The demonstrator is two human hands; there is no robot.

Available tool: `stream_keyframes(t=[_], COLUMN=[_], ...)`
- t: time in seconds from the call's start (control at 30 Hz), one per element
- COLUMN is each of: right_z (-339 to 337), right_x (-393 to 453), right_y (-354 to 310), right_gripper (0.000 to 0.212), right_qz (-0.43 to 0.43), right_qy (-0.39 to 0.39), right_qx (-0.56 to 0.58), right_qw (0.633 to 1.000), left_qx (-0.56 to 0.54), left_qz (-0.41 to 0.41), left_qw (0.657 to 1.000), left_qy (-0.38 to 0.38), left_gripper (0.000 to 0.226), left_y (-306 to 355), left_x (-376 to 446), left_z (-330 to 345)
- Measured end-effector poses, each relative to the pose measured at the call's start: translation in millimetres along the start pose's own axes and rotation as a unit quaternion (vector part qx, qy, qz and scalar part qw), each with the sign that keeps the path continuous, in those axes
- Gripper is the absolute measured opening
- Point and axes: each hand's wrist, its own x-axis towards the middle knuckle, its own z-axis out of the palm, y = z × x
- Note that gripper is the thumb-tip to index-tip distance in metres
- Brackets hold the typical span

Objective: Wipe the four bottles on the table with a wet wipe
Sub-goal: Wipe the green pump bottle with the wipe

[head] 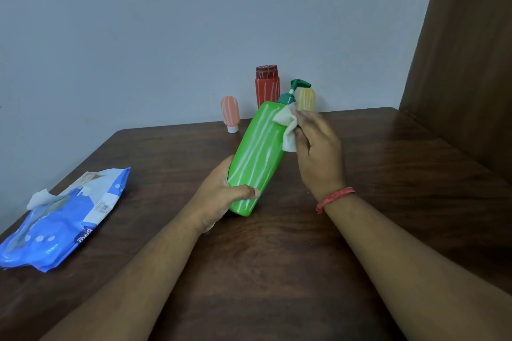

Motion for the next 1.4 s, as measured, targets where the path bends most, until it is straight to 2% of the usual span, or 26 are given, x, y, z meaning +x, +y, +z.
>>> stream_keyframes(t=[0.2, 0.47, 0.63, 0.8, 0.93, 1.07, 1.23, 1.4], right_z=[-2, -21, -16, -24, -17, -22, -12, -15], right_x=[-3, 25, 12, 21, 13, 20, 6, 11], right_y=[-1, -6, -7, 1, -4, 5, 3, 9], right_gripper=[0.026, 0.012, 0.015, 0.019, 0.022, 0.021, 0.018, 0.012], right_qz=[-0.05, 0.059, 0.002, 0.032, -0.026, 0.008, -0.046, 0.013], right_qy=[-0.003, 0.146, 0.063, 0.106, 0.04, 0.088, 0.014, 0.056], right_qx=[-0.035, 0.034, -0.02, -0.016, -0.032, -0.014, -0.017, -0.021], right_qw=[0.998, 0.987, 0.998, 0.994, 0.998, 0.996, 0.999, 0.998], left_qx=[0.002, 0.142, 0.168, 0.196, 0.191, 0.197, 0.149, 0.13], left_qz=[-0.003, 0.02, 0.023, 0.028, 0.021, 0.02, 0.01, 0.017], left_qw=[1.0, 0.989, 0.985, 0.98, 0.981, 0.98, 0.989, 0.991], left_qy=[0.006, -0.035, -0.03, -0.031, -0.021, -0.028, -0.003, -0.013], left_gripper=[0.068, 0.06, 0.059, 0.061, 0.069, 0.062, 0.066, 0.061], left_y=[0, 14, 18, 18, 18, 17, 13, 9], left_x=[0, -5, -5, -7, -6, -6, -5, -4], left_z=[-1, 3, 4, 4, 3, 3, -1, -3])
